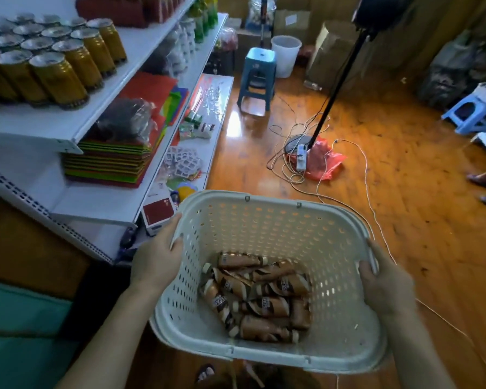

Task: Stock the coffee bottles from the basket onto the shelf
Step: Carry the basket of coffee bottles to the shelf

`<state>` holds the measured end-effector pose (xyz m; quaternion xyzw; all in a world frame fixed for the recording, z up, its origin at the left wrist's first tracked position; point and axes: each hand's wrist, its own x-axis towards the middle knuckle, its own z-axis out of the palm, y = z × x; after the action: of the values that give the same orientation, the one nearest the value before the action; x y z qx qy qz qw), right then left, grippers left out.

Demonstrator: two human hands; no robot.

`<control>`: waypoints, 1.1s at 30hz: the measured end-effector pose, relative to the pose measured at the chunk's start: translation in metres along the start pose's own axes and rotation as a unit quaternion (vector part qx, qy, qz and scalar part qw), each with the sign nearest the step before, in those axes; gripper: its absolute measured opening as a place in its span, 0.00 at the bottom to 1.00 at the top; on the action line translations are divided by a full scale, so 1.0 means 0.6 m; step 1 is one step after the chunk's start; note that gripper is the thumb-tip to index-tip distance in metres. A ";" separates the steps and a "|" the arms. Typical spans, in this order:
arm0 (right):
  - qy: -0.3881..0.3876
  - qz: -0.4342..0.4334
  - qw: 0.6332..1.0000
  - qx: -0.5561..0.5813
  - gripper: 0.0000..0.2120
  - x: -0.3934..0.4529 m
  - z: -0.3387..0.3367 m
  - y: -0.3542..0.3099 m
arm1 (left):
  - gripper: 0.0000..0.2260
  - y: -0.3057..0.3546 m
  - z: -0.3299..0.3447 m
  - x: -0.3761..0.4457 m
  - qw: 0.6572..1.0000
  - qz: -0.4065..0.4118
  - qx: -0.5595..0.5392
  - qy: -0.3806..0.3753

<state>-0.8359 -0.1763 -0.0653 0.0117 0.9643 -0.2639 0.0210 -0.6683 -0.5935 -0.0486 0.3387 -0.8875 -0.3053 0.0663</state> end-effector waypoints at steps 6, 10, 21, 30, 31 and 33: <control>0.010 0.034 0.999 0.013 0.26 0.114 0.021 -0.001 | 0.25 0.061 0.048 0.127 1.000 0.015 -0.001 -0.009; -0.003 0.043 0.999 0.012 0.26 0.230 0.038 -0.003 | 0.25 0.107 0.091 0.212 1.000 -0.012 -0.002 -0.015; -0.012 0.031 0.999 0.013 0.27 0.500 0.064 -0.091 | 0.27 0.183 0.135 0.441 1.000 -0.020 0.002 0.013; -0.026 0.035 0.999 0.003 0.26 0.683 0.150 -0.246 | 0.26 0.178 0.140 0.705 1.000 -0.027 -0.012 -0.003; -0.025 0.039 0.999 0.006 0.26 0.703 0.161 -0.266 | 0.26 0.179 0.137 0.736 0.999 -0.029 -0.013 -0.008; -0.014 0.037 0.999 0.020 0.26 0.739 0.175 -0.305 | 0.27 0.185 0.126 0.796 0.999 -0.025 -0.016 -0.013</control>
<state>-1.2811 -0.3823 -0.0834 0.0439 0.9572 -0.2827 0.0442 -1.1189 -0.7975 -0.0871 0.3561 -0.8746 -0.3250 0.0521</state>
